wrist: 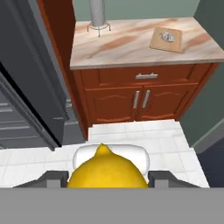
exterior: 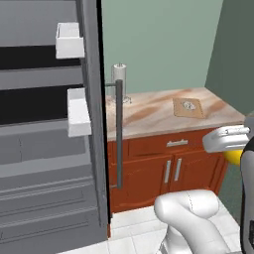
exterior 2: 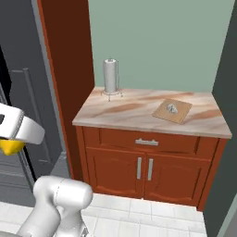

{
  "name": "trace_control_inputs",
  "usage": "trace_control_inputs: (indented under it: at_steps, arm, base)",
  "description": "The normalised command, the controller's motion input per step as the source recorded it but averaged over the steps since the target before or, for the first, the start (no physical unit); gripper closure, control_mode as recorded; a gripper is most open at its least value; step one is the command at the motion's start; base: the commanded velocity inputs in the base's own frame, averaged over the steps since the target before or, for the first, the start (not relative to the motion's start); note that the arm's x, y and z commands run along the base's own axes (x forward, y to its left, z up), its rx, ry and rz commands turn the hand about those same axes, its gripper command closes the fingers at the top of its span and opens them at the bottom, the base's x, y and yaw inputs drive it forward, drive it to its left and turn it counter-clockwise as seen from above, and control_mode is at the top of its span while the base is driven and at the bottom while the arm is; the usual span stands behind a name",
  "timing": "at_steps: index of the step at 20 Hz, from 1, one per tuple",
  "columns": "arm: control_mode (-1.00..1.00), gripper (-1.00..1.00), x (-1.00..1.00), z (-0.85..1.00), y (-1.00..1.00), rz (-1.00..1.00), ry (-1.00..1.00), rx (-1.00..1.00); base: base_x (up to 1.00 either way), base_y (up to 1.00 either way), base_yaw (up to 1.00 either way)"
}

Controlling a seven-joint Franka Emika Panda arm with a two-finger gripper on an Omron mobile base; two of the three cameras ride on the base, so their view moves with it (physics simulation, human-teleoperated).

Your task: Retrieve a lemon from the fridge and place it on the cutting board with the fish.

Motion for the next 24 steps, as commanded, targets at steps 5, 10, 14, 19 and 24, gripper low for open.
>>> trace_control_inputs:
  at_steps: [5,10,14,19,24]
  arm:
    - [1.0,1.0,0.0,0.0,0.0,0.0,0.0,0.0]
    - [1.0,1.0,0.0,0.0,0.0,0.0,0.0,0.0]
    - [1.0,1.0,0.0,0.0,0.0,0.0,0.0,0.0]
    - [1.0,1.0,0.0,0.0,0.0,0.0,0.0,0.0]
    - [1.0,1.0,0.0,0.0,0.0,0.0,0.0,0.0]
  base:
    - [0.0,-0.86,-0.05]
    - [0.0,-0.6,-0.03]
    - [0.23,-0.18,-0.02]
    - [0.57,-0.26,-0.09]
    - [0.78,-0.45,-0.07]
